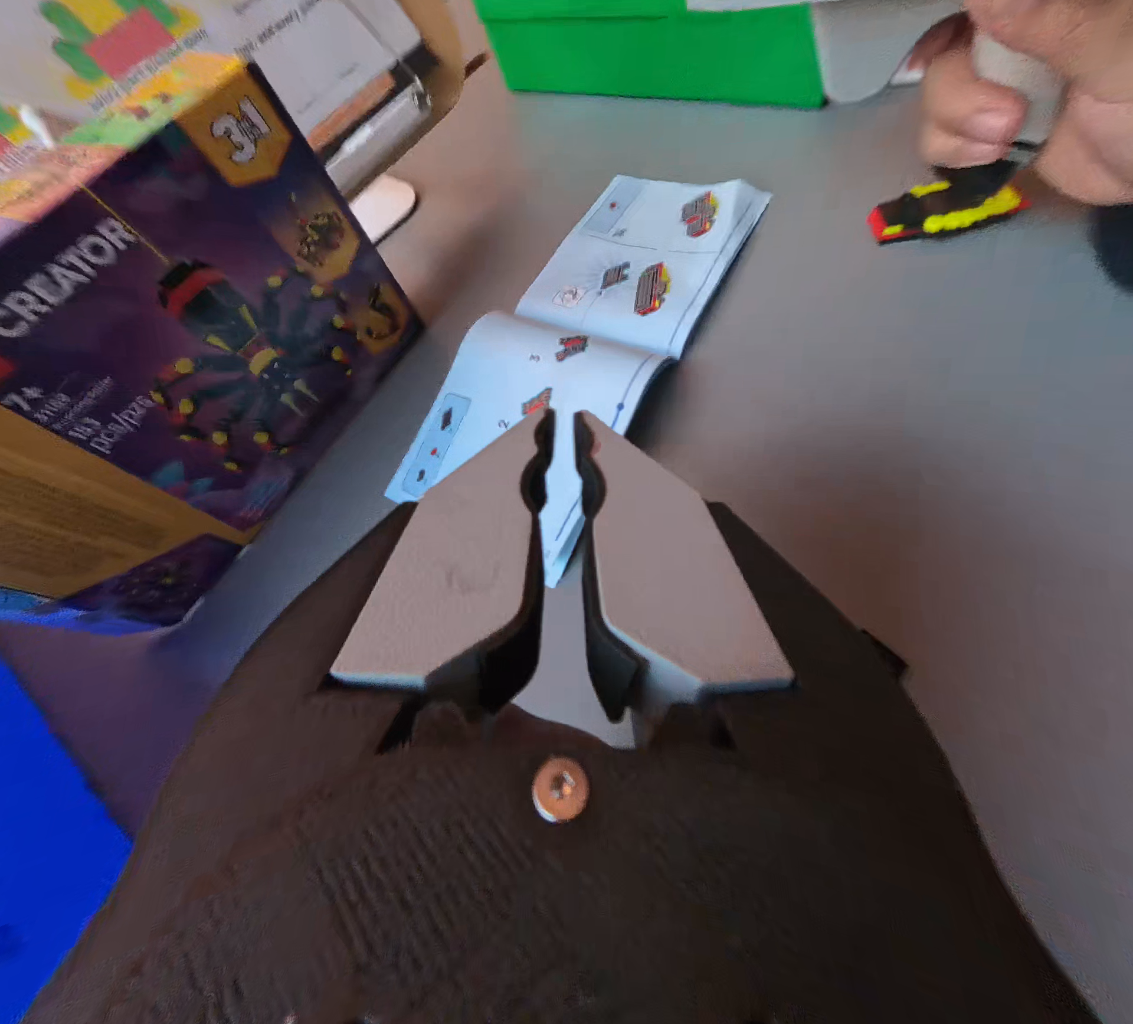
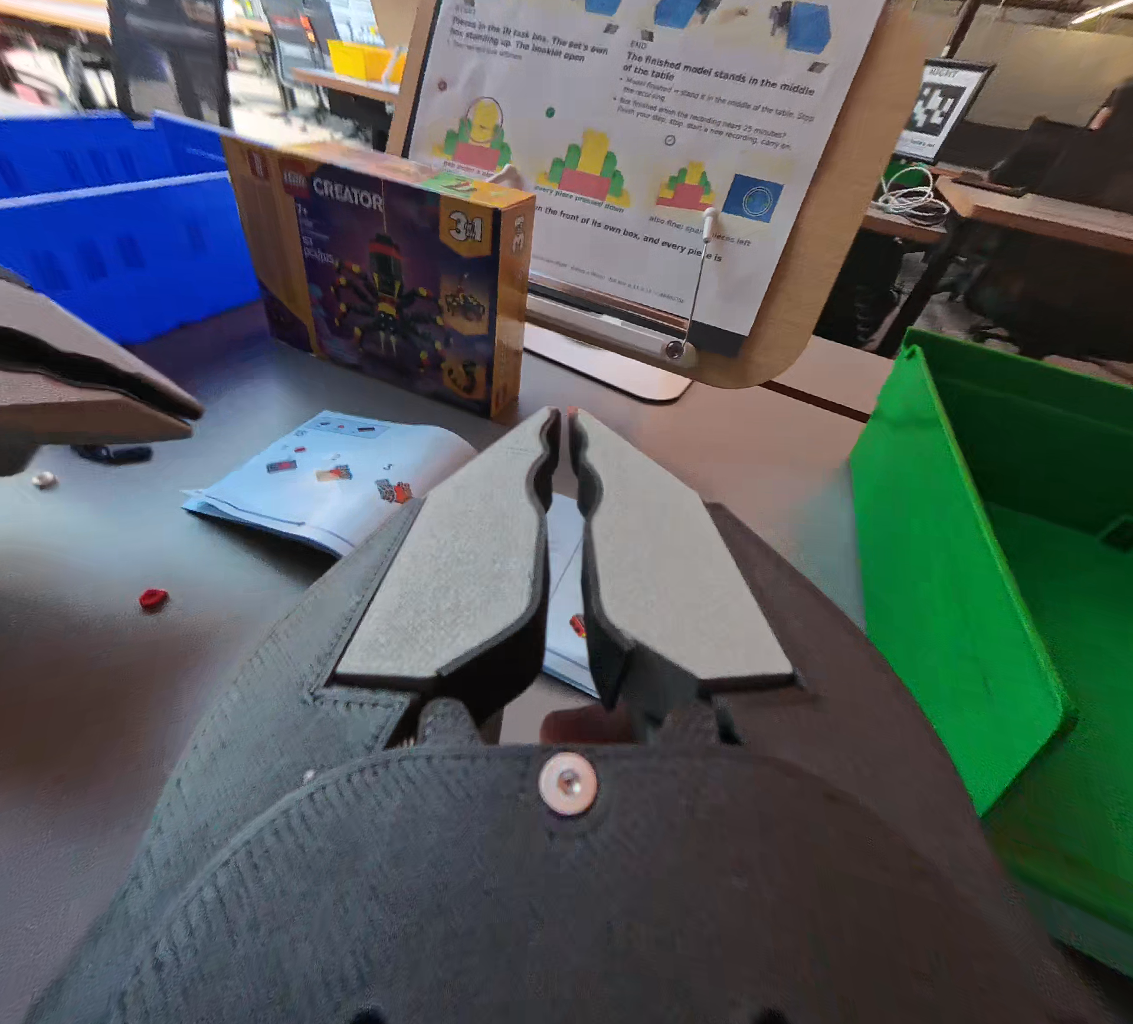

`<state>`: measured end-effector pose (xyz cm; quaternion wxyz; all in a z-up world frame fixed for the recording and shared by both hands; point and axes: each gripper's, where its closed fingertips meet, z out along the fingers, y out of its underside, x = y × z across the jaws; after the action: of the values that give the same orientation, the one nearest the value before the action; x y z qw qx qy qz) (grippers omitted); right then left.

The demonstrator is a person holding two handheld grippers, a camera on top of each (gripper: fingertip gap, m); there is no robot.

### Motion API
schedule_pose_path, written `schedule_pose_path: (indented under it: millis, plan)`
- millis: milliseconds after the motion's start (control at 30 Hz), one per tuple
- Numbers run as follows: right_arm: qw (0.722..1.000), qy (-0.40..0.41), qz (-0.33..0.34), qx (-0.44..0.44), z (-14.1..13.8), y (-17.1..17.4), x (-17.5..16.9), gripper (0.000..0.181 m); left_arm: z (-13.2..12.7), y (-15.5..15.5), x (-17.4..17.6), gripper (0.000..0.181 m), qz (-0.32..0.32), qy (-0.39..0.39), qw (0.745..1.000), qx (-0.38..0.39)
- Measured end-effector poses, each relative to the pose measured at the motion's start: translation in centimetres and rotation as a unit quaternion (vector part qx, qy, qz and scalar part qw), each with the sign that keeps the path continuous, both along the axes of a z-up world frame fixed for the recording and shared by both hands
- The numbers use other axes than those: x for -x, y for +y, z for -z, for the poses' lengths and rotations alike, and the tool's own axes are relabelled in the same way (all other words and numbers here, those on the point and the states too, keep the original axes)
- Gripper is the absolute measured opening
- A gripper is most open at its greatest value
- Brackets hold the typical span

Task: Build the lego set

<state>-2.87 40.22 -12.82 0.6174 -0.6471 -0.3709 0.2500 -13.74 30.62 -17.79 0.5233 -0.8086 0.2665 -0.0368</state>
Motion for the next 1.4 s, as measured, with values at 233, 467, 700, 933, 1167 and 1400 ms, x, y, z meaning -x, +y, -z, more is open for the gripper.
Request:
schedule_pose_path:
  millis: [233,467,700,933,1167,1400]
  plan:
    - [0.999,0.033,-0.007,-0.035,-1.8,-0.5,-0.9,0.029,-2.0,0.2,1.2,0.004,-0.010,-0.061,0.998,-0.026]
    - [0.997,0.063,0.002,0.043,-0.8,1.9,-2.8,0.041,0.7,0.9,1.5,0.013,-0.021,-0.016,1.000,0.006]
    - [0.999,0.046,0.009,0.002,-1.0,1.2,-2.9,0.043,-0.9,1.1,2.3,0.013,-0.039,-0.072,0.997,-0.005]
    - [1.000,0.010,-0.008,0.004,0.1,0.6,-1.6,0.053,-1.2,1.4,4.2,0.013,-0.076,-0.045,0.996,-0.031]
    - [0.999,0.018,-0.030,0.003,-0.1,0.2,-1.0,0.071,-3.2,1.9,6.0,0.022,-0.097,-0.123,0.986,-0.057]
    - [0.998,-0.003,-0.062,0.009,0.5,-1.3,1.5,0.075,-2.8,2.1,5.8,0.022,-0.095,-0.099,0.989,-0.060]
